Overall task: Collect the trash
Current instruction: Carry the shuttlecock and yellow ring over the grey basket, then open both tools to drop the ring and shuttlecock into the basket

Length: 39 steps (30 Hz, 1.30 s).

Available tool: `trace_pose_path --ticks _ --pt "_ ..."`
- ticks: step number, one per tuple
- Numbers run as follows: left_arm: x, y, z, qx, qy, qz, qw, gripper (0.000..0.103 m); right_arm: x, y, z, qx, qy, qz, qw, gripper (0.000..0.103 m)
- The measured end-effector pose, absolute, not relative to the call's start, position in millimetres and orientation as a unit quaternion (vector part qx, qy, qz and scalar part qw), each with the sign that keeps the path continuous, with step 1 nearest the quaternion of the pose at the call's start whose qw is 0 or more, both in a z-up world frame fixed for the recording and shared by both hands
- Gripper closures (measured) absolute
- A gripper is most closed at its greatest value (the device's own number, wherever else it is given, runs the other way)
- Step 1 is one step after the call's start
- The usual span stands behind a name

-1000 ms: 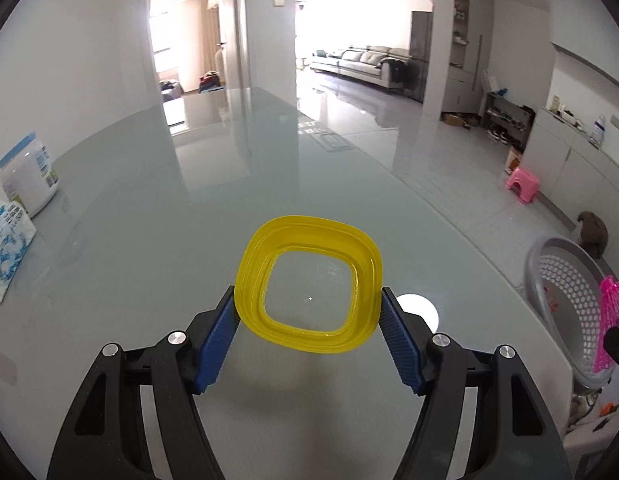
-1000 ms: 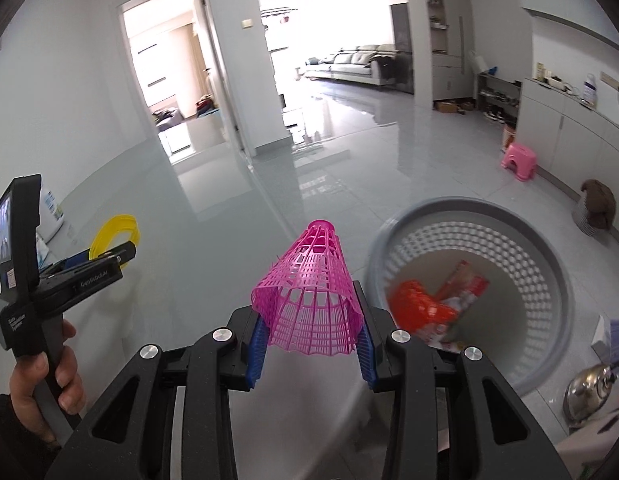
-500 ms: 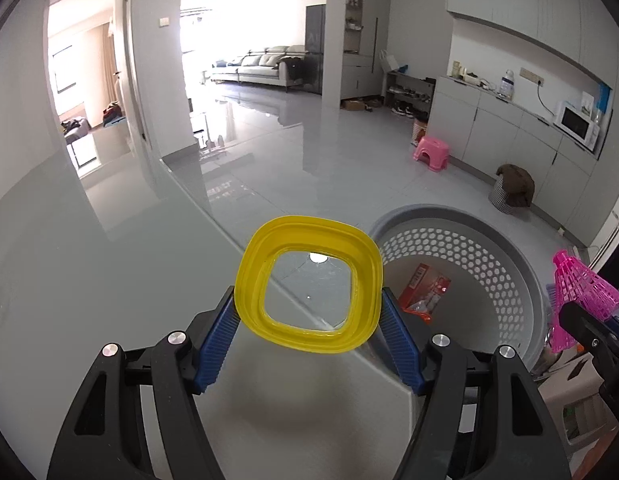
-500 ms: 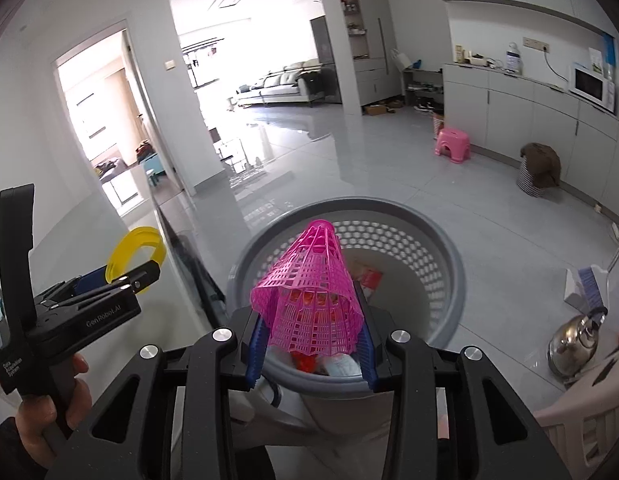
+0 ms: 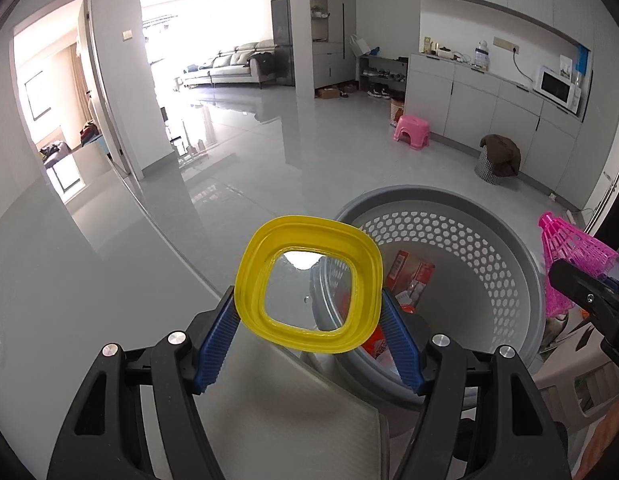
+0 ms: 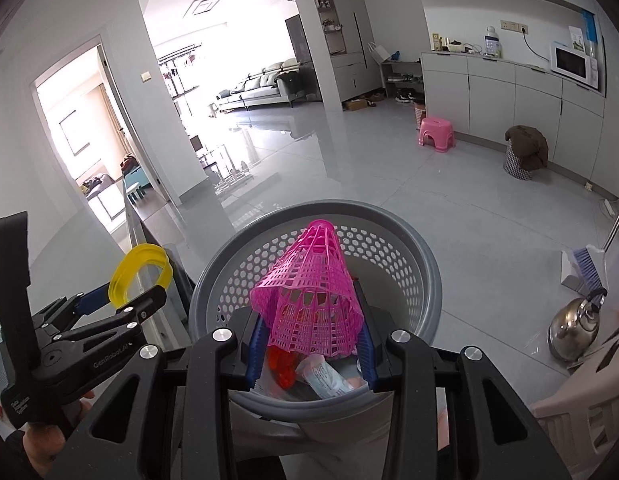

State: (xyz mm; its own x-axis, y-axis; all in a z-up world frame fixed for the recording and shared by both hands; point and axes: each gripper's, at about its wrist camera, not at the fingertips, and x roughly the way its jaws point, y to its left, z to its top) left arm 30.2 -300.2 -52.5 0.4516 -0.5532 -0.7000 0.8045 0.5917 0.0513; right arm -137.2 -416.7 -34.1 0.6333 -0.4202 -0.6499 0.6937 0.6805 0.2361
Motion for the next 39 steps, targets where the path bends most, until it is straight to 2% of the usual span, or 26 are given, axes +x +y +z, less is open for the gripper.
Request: trace_pose_path --ticks 27,39 --pt "46 -331 -64 0.209 0.37 -0.424 0.8 0.035 -93 -433 -53 0.248 0.34 -0.295 0.858 0.066" --pt "53 -338 -64 0.208 0.385 -0.428 0.791 0.033 -86 -444 -59 0.252 0.347 -0.294 0.854 0.061"
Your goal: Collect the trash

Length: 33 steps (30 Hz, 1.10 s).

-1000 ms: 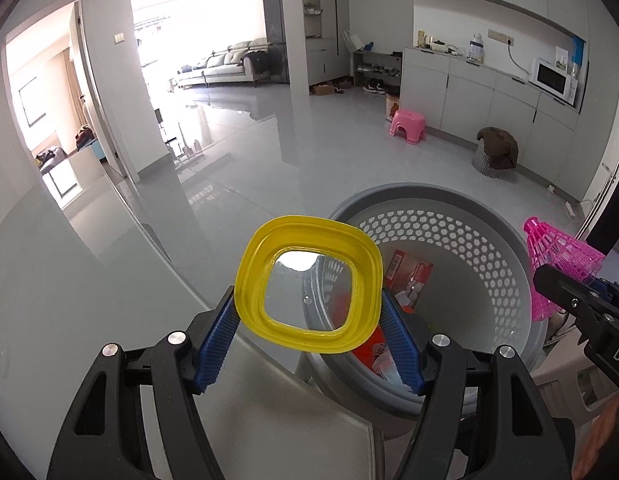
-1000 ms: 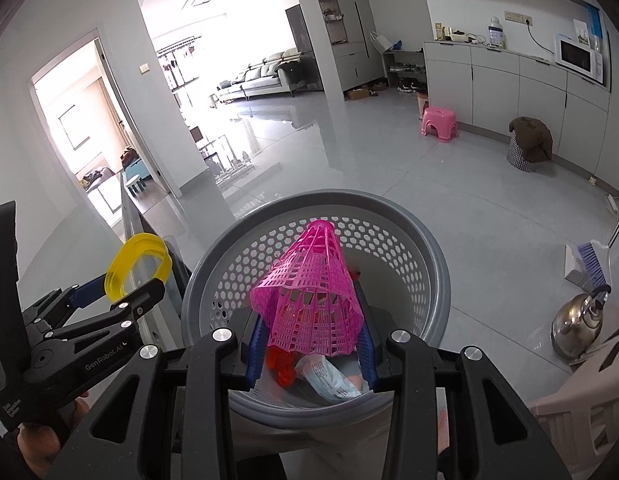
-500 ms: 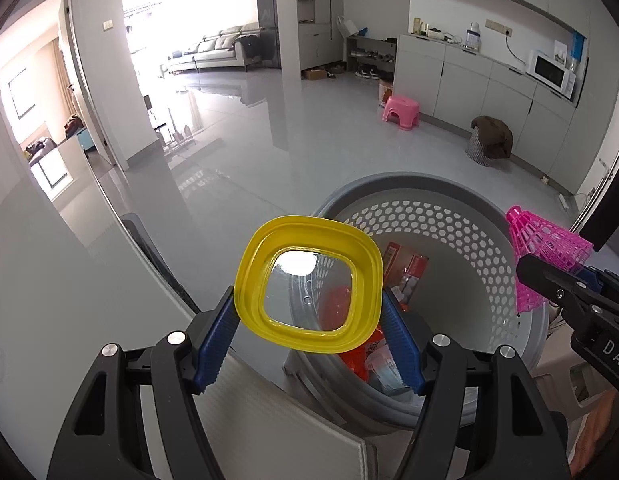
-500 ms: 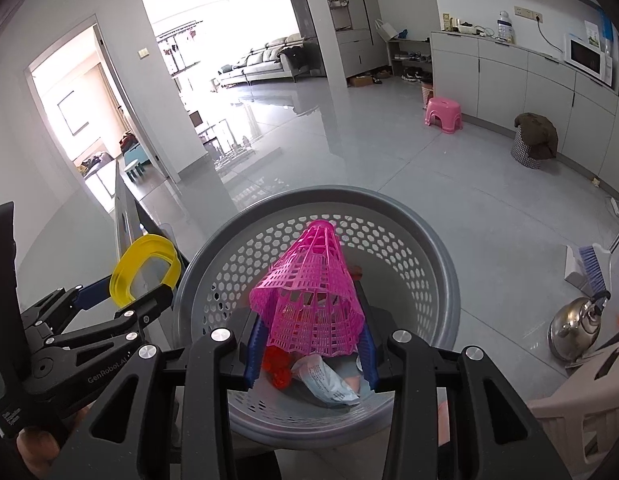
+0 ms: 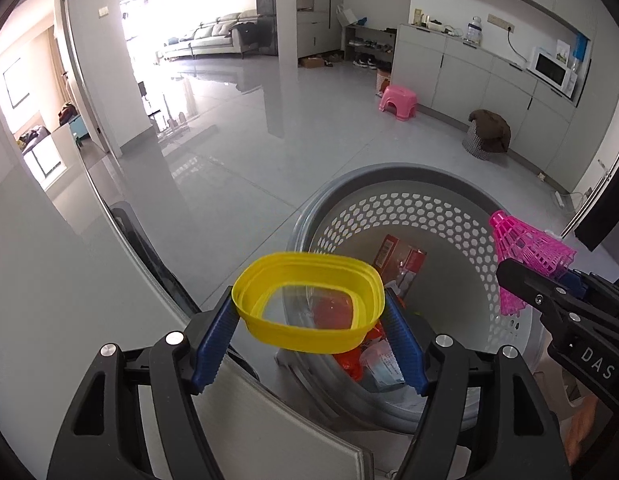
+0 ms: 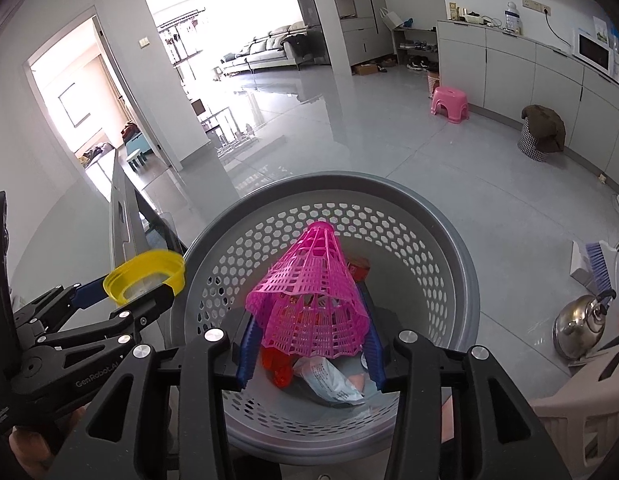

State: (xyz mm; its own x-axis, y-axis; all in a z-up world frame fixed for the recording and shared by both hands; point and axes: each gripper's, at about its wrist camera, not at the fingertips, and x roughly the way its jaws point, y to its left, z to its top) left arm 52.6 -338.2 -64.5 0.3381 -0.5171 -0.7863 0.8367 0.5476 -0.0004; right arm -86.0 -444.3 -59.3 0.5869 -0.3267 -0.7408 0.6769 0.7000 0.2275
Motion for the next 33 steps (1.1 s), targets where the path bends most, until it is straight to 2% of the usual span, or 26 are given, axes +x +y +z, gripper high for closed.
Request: trace_pose_path --ticks 2,3,4,6,33 --pt "51 -339 -63 0.206 0.382 -0.429 0.792 0.032 -88 -444 -59 0.252 0.344 -0.298 0.854 0.056" --pt "50 -339 -64 0.205 0.381 -0.43 0.792 0.029 -89 -445 -59 0.251 0.342 -0.299 0.855 0.046" --pt "49 -339 -62 0.202 0.379 -0.431 0.793 0.025 -92 -444 -58 0.251 0.337 -0.301 0.856 0.041" --pt "48 -338 -60 0.199 0.376 -0.433 0.795 0.023 -95 -445 -57 0.25 0.333 -0.302 0.857 0.04" --pt "31 -331 -51 0.196 0.365 -0.436 0.799 0.019 -118 -439 -48 0.248 0.326 -0.315 0.856 0.04"
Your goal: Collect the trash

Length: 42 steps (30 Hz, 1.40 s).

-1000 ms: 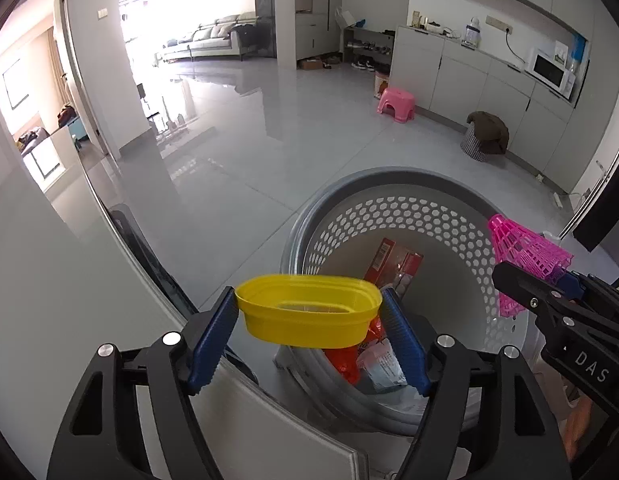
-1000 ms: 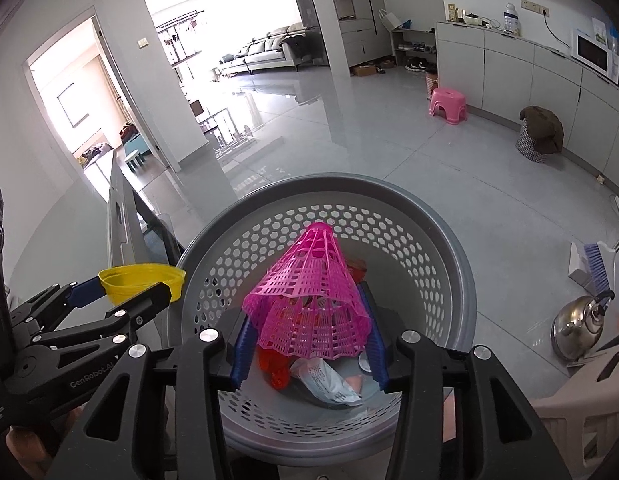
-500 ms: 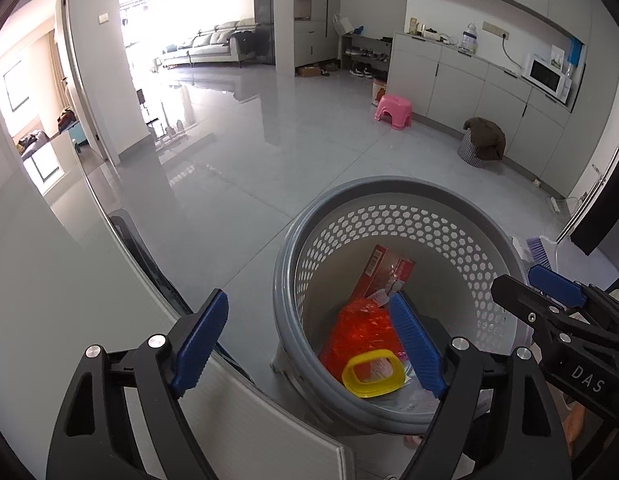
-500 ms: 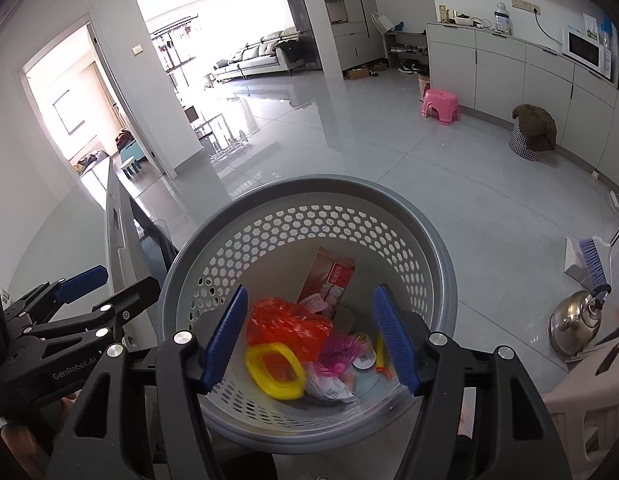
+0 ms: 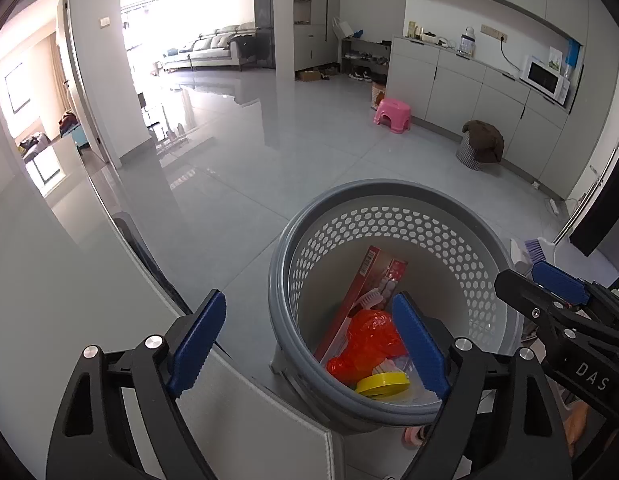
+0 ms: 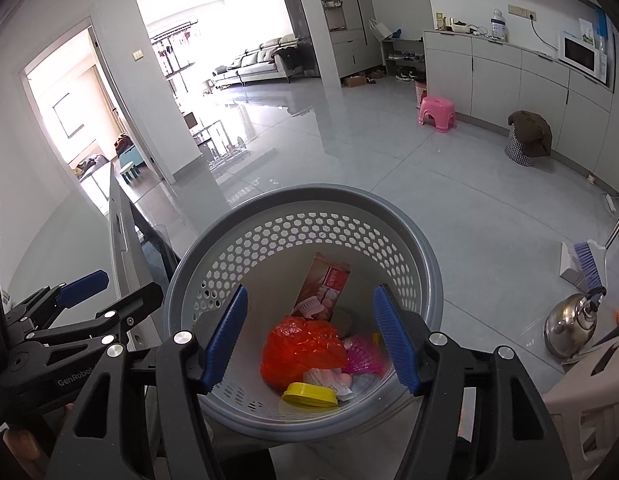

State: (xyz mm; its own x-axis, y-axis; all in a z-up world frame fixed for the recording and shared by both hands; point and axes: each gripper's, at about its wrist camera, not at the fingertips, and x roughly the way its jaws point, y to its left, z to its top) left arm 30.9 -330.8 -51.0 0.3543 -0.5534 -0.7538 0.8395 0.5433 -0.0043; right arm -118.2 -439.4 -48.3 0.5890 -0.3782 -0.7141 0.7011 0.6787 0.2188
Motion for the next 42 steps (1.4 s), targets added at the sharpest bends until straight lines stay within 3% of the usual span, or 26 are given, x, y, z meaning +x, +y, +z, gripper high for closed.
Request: trace_pose_path --ticks 42 --pt "12 -325 -42 0.197 0.349 -0.434 0.806 0.009 -137 -431 -35 0.244 0.311 -0.328 0.858 0.037"
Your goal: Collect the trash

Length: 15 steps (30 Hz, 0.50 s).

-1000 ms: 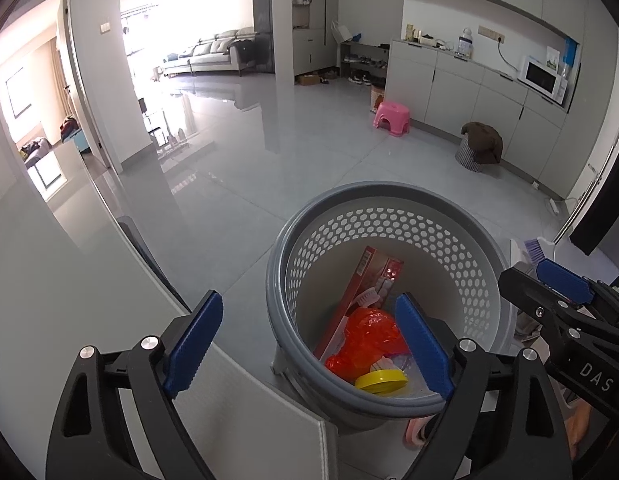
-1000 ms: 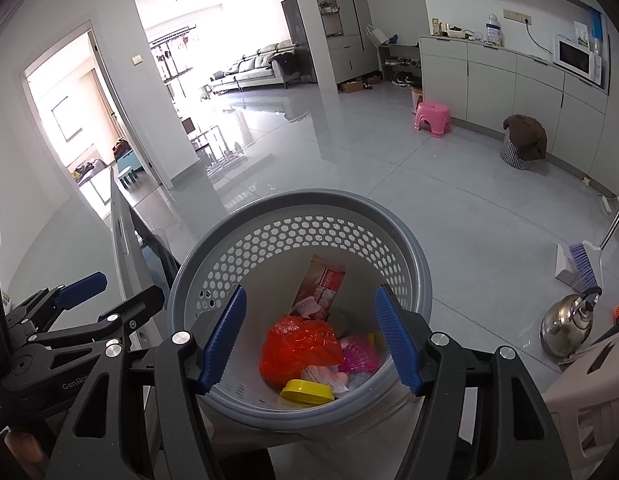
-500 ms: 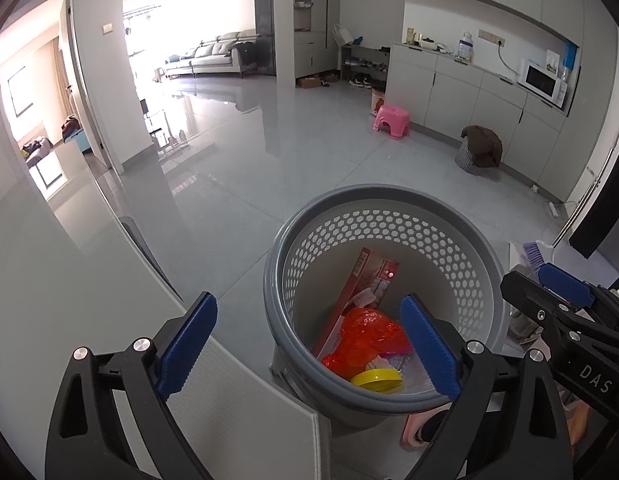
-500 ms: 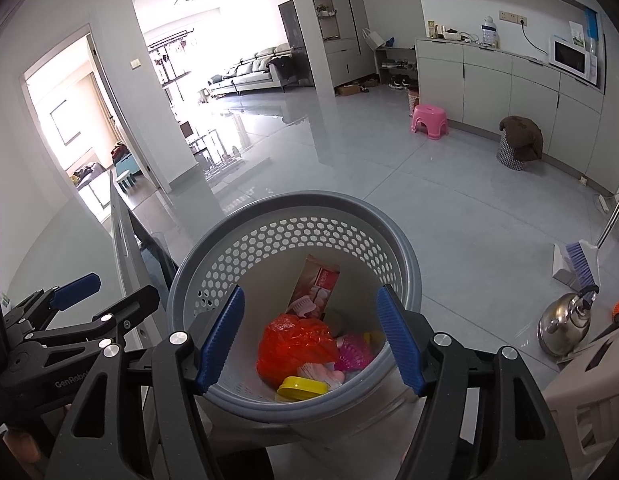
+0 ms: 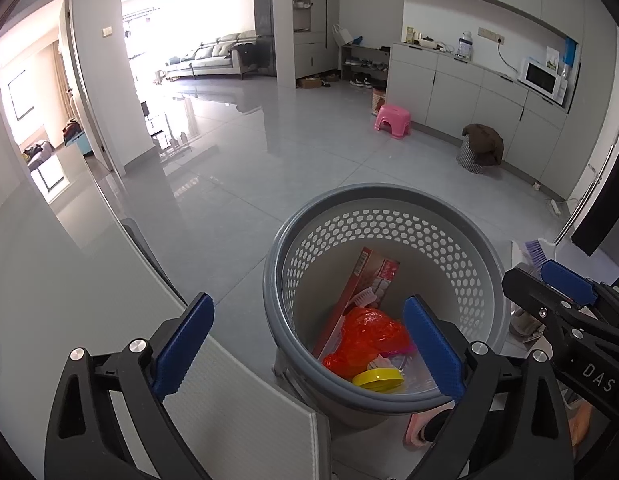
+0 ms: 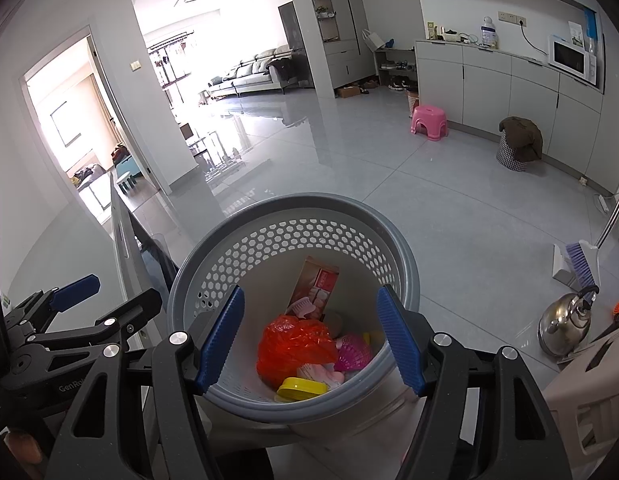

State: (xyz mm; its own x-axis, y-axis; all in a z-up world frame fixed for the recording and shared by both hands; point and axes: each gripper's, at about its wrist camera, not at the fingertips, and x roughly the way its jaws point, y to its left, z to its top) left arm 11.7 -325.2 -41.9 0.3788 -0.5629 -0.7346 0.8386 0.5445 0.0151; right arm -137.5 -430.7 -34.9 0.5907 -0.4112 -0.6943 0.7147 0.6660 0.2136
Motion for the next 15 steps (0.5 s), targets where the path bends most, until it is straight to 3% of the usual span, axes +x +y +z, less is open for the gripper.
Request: trace_pose_path --ticks 15 --pt "9.5 -327.7 -41.4 0.204 0.346 -0.43 0.808 0.006 -137.8 -430.7 -35.2 0.244 0.311 -0.328 0.858 0.036"
